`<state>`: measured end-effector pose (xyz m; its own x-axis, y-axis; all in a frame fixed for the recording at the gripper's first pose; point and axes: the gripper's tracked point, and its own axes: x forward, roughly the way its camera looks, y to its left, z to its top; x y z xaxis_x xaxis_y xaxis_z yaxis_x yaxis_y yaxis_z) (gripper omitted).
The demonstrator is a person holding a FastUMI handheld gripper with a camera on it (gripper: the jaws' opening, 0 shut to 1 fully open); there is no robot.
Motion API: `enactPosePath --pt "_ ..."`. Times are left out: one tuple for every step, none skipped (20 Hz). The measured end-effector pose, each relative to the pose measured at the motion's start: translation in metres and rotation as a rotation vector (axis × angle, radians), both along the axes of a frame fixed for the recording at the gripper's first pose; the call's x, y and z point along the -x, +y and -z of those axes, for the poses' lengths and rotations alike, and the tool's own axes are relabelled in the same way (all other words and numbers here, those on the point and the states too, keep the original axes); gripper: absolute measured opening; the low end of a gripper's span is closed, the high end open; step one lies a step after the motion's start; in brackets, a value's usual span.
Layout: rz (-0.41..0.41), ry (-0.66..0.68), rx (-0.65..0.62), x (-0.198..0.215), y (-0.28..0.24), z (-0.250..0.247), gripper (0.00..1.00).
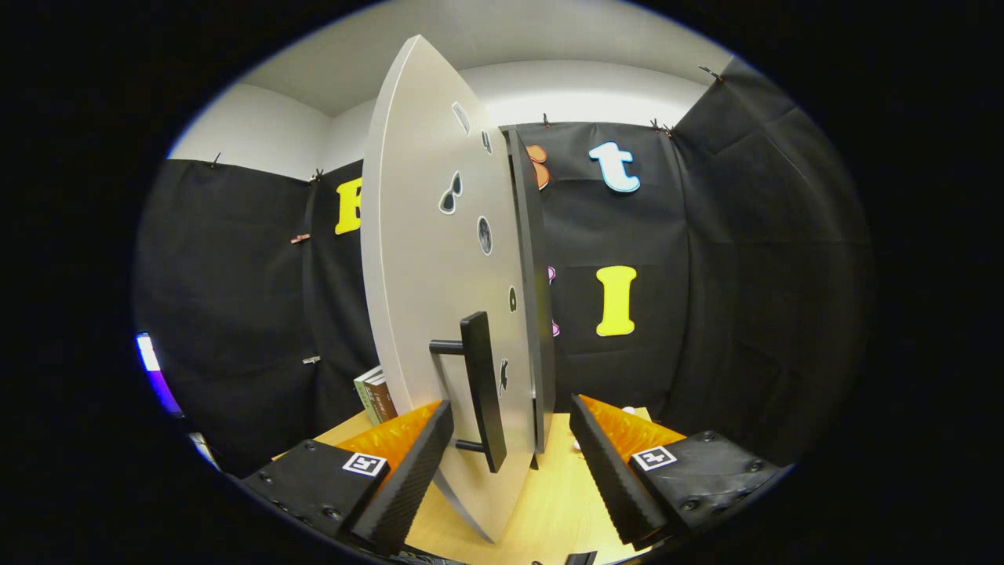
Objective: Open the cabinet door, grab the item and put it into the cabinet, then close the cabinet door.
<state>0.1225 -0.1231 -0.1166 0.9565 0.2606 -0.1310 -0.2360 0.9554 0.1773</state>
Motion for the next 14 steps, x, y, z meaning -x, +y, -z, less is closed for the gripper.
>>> enactPosePath --pt "-0.004 0.001 0.003 0.001 0.002 0.0 0.98" --pt "-0.007 0.001 0.005 0.0 0.006 -0.001 0.98" --pt "-0.008 0.002 0.007 0.0 0.011 -0.001 0.98" --pt "-0.007 0.002 0.007 -0.002 0.02 -0.002 0.98" --pt "-0.003 0.003 0.007 -0.004 0.027 -0.003 0.98" --pt "0.002 0.003 0.007 -0.005 0.037 -0.003 0.98" --pt "0.01 0.003 0.008 -0.006 0.045 -0.004 0.98" --pt "0.021 0.004 0.008 -0.008 0.052 -0.004 0.98" --pt "0.034 0.006 0.008 -0.008 0.06 -0.004 0.98" --pt "0.048 0.005 0.011 -0.008 0.067 -0.004 0.98" --pt "0.061 0.007 0.016 -0.009 0.077 -0.005 0.98" --pt "0.071 0.007 0.019 -0.009 0.086 -0.005 0.98" --pt "0.078 0.006 0.022 -0.011 0.096 -0.005 0.98" --pt "0.084 0.008 0.021 -0.013 0.108 -0.006 0.98"
